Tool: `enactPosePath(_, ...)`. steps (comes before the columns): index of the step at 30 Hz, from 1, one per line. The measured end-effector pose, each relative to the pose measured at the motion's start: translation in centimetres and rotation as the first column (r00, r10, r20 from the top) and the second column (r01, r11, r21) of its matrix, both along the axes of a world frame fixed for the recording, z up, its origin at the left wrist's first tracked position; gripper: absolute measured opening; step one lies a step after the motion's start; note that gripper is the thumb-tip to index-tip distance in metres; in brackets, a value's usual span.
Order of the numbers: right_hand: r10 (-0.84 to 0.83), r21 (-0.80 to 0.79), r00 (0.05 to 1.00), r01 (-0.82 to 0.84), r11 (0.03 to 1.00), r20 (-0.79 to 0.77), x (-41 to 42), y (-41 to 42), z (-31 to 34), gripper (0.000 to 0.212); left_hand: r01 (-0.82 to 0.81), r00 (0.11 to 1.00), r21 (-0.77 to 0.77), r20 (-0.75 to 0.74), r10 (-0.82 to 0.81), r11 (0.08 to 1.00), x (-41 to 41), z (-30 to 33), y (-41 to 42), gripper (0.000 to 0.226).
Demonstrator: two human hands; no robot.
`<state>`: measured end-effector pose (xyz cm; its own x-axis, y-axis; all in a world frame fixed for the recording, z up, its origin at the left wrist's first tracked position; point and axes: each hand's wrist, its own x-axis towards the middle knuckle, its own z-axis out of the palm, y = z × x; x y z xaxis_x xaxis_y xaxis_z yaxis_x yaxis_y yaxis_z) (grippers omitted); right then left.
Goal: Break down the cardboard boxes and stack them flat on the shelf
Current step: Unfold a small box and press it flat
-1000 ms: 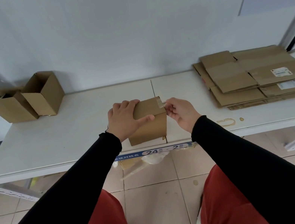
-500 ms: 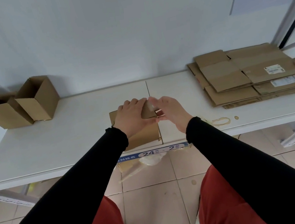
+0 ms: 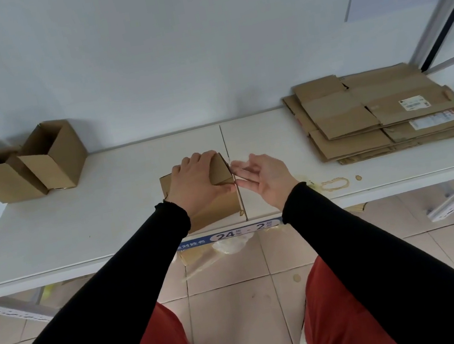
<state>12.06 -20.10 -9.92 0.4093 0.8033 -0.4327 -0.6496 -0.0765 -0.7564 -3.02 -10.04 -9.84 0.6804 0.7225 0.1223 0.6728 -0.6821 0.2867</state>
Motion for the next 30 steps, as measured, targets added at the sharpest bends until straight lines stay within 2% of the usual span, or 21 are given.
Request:
enactPosePath(3,0.025,0.121,0.999,-0.028,0.992,0.031,-0.3,-0.1,1.5,0.016,-0.036,0.975,-0.137,0.213,0.065,0.990,-0.6,1.4,-0.5,0.082)
enactPosePath(5,0.051,0.195,0.992,-0.074,0.978,0.119,-0.6,0.0,3.2,0.018,0.048,0.913,-0.284,0.402,0.073,0.958,-1.4,2.0,-0.4,0.084)
enactPosePath(7,0.092,0.197,0.967,-0.141,0.970,0.236,-1.4,0.2,4.2,0.018,0.143,0.869,-0.305,0.494,0.028,0.942,-2.5,2.1,-0.3,0.091)
enactPosePath(9,0.130,0.159,0.940,-0.187,0.969,0.315,-2.3,0.7,4.5,0.013,0.164,0.886,-0.257,0.463,-0.027,0.952,-3.6,1.6,-0.4,0.094)
enactPosePath(11,0.159,0.111,0.934,-0.204,0.973,0.319,-3.0,1.0,4.1,0.011,0.139,0.902,-0.230,0.431,-0.027,0.963,-4.6,0.7,-0.7,0.091)
enactPosePath(14,0.162,0.056,0.946,-0.185,0.981,0.279,-3.1,1.3,3.3,0.011,0.084,0.892,-0.278,0.449,0.052,0.957,-5.7,-0.5,-0.9,0.090)
enactPosePath(16,0.109,0.040,0.972,-0.120,0.992,0.210,-2.3,1.9,3.0,0.010,0.064,0.882,-0.325,0.460,0.098,0.944,-6.6,-1.1,-0.5,0.089)
enactPosePath(18,0.027,0.020,0.992,-0.029,0.999,0.122,-0.9,2.2,2.7,0.010,0.077,0.871,-0.385,0.474,0.126,0.920,-7.6,-1.7,-0.1,0.087)
enactPosePath(20,-0.004,-0.011,0.995,0.005,1.000,0.100,0.0,2.3,2.6,0.011,0.113,0.860,-0.438,0.493,0.133,0.892,-8.2,-2.2,-0.1,0.086)
enactPosePath(22,-0.012,-0.053,0.989,0.020,0.998,0.148,0.5,2.5,2.9,0.009,0.134,0.857,-0.442,0.501,0.120,0.887,-8.3,-2.3,-0.2,0.085)
enactPosePath(26,-0.140,-0.118,0.955,0.175,0.977,0.260,1.8,3.1,4.0,0.008,0.137,0.863,-0.463,0.489,0.123,0.876,-8.8,-2.1,0.5,0.082)
enactPosePath(28,-0.142,-0.075,0.936,0.175,0.982,0.323,2.1,3.0,3.9,0.004,0.133,0.868,-0.485,0.477,0.134,0.864,-9.3,-2.3,0.7,0.082)
enactPosePath(30,-0.104,0.005,0.896,0.113,0.994,0.431,1.5,2.9,3.4,0.010,0.130,0.873,-0.500,0.468,0.140,0.856,-9.6,-2.7,0.6,0.080)
